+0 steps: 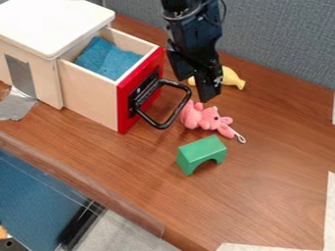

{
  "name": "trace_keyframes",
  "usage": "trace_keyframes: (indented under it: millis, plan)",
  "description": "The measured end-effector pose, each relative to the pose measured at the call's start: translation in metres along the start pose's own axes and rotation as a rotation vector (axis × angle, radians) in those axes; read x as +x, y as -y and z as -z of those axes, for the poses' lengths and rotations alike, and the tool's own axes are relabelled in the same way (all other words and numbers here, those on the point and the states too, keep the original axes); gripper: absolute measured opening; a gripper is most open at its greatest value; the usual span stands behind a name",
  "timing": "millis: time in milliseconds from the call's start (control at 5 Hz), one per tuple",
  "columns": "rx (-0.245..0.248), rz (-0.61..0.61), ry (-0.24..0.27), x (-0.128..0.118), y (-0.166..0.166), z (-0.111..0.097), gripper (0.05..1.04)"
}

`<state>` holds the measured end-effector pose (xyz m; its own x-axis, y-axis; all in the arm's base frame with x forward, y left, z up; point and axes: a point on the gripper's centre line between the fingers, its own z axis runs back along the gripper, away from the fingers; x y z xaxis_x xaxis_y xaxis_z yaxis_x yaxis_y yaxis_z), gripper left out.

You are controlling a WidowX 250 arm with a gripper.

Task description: Put the pink stoy in the drawer

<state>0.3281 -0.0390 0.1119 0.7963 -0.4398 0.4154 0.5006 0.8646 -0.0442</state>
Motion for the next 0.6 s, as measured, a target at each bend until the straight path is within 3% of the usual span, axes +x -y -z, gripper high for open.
trace_keyframes:
  millis: [200,600]
  plan:
    - [-0.014,-0.011,-0.029,-0.006,0.000,0.009,0.999]
    - [0.040,0.015,0.026,0.004,0.001,0.015,0.999]
